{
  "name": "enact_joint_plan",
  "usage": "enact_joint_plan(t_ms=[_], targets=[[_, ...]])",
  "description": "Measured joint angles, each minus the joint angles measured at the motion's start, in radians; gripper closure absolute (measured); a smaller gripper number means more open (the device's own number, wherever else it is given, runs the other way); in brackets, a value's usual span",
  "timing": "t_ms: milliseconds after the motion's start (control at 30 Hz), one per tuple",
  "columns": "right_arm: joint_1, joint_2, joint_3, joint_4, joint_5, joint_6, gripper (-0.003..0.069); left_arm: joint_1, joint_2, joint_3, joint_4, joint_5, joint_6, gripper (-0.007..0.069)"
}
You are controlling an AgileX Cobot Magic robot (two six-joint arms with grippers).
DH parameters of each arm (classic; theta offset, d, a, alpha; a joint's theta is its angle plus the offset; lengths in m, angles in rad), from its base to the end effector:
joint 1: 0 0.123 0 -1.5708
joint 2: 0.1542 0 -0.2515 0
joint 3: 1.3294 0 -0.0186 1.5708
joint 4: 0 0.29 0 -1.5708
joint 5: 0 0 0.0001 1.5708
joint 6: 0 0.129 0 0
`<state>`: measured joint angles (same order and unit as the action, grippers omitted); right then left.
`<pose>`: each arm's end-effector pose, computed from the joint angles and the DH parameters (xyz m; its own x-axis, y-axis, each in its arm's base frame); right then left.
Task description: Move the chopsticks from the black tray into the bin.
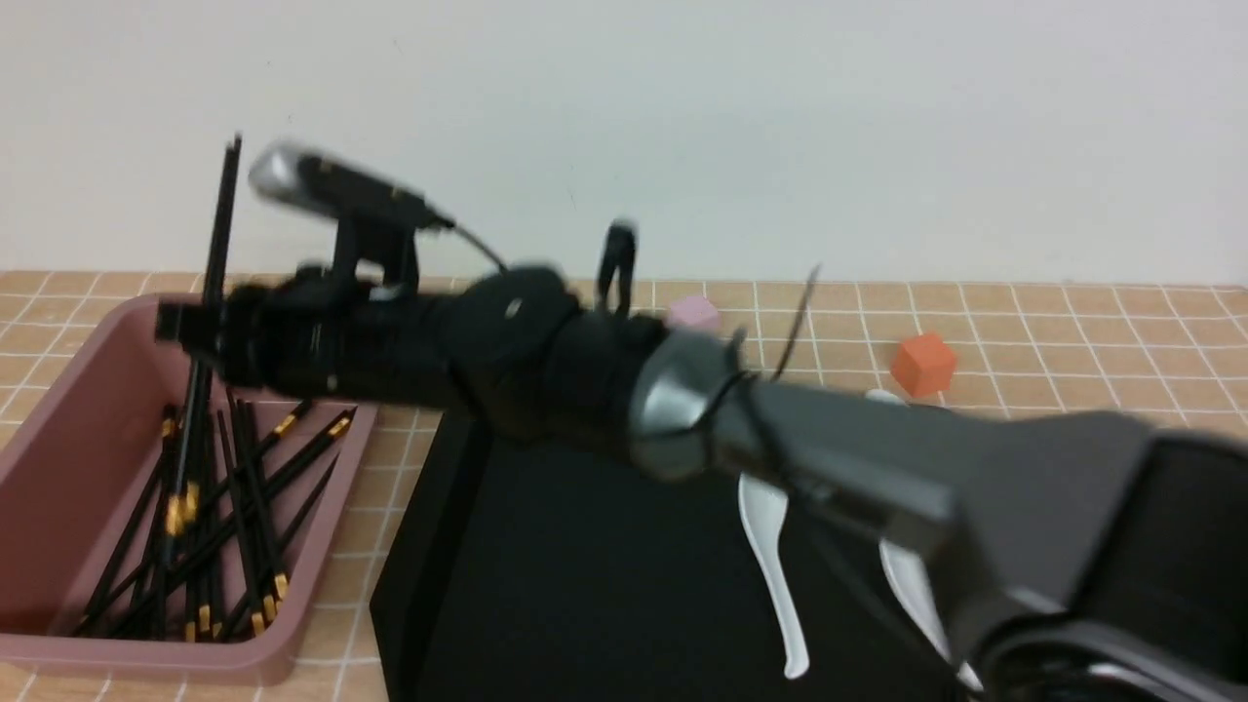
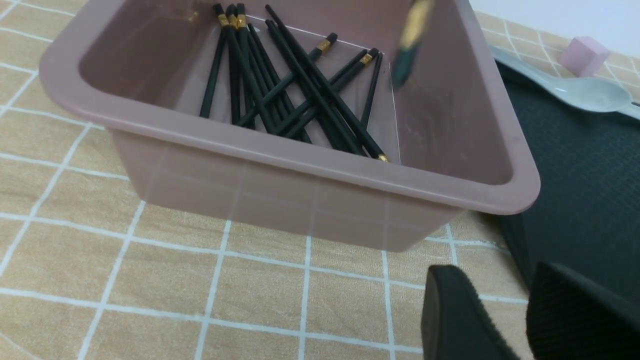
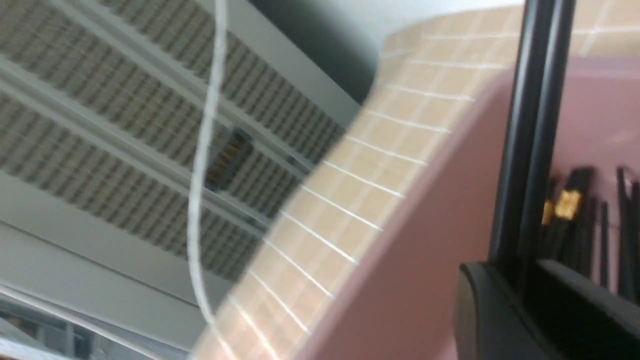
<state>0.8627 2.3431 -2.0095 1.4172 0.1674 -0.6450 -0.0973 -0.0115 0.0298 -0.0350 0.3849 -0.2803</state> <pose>0.3801 0.4768 0.1871 -0.7190 0.2161 -0.6606 -0.4901 0.5162 0.7023 0.1607 -0.0174 0.1571 -0.3278 -0.2771 -0.9032 0.0092 0.9550 -0.2963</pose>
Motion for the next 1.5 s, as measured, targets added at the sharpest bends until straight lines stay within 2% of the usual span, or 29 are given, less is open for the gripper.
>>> enact_joint_plan(t_ms=[33,200,233,267,333,400,433,467,500,600,633,667,700,800,900,933,967,1000,1133,1267,1400,1500], targets=[[0.001,0.013,-0.004,0.014,0.006,-0.03,0.0474,0.0,0.0,0.0,0.0,0.0,0.0,0.0385],[0.001,0.04,-0.013,0.03,0.068,-0.156,0.0244,0.0,0.0,0.0,0.0,0.0,0.0,0.0385],[0.001,0.04,-0.013,0.03,0.072,-0.163,0.0237,0.0,0.0,0.0,0.0,0.0,0.0,0.0385],[-0.004,0.04,-0.017,0.03,0.117,-0.183,0.0196,0.0,0.0,0.0,0.0,0.0,0.0,0.0385],[-0.017,0.037,-0.027,0.03,0.218,-0.188,0.0183,0.0,0.0,0.0,0.0,0.0,0.0,0.0385],[-0.04,0.021,-0.034,0.015,0.358,-0.176,0.021,0.0,0.0,0.0,0.0,0.0,0.0,0.0385],[-0.042,0.019,-0.035,0.015,0.374,-0.176,0.0216,0.0,0.0,0.0,0.0,0.0,0.0,0.0385],[-0.06,0.0,-0.037,-0.013,0.462,-0.151,0.0259,0.0,0.0,0.0,0.0,0.0,0.0,0.0385],[-0.084,-0.03,-0.041,-0.053,0.573,-0.115,0.0332,0.0,0.0,0.0,0.0,0.0,0.0,0.0385],[-0.141,-0.111,-0.046,-0.156,0.736,-0.027,0.0528,0.0,0.0,0.0,0.0,0.0,0.0,0.0385],[-0.145,-0.118,-0.048,-0.165,0.76,-0.02,0.0543,0.0,0.0,0.0,0.0,0.0,0.0,0.0385],[-0.182,-0.173,-0.051,-0.234,0.842,0.036,0.0633,0.0,0.0,0.0,0.0,0.0,0.0,0.0385],[-0.201,-0.202,-0.052,-0.269,0.889,0.059,0.0656,0.0,0.0,0.0,0.0,0.0,0.0,0.0385],[-0.274,-0.322,-0.052,-0.394,1.028,0.174,0.0668,0.0,0.0,0.0,0.0,0.0,0.0,0.0385],[-0.333,-0.445,-0.052,-0.587,1.06,0.277,0.0664,0.0,0.0,0.0,0.0,0.0,0.0,0.0385],[-0.336,-0.454,-0.052,-0.603,1.06,0.291,0.0663,0.0,0.0,0.0,0.0,0.0,0.0,0.0385],[-0.356,-0.541,-0.05,-0.757,1.067,0.347,0.0661,0.0,0.0,0.0,0.0,0.0,0.0,0.0385],[-0.363,-0.595,-0.041,-0.845,1.07,0.38,0.0661,0.0,0.0,0.0,0.0,0.0,0.0,0.0385],[-0.366,-0.811,0.053,-1.099,1.085,0.473,0.0659,0.0,0.0,0.0,0.0,0.0,0.0,0.0385],[-0.366,-1.058,0.25,-1.218,1.085,0.511,0.0657,0.0,0.0,0.0,0.0,0.0,0.0,0.0385],[-0.366,-1.324,0.543,-1.247,0.983,0.521,0.0657,0.0,0.0,0.0,0.0,0.0,0.0,0.0385],[-0.366,-1.626,0.937,-1.254,0.674,0.525,0.0657,0.0,0.0,0.0,0.0,0.0,0.0,0.0385]])
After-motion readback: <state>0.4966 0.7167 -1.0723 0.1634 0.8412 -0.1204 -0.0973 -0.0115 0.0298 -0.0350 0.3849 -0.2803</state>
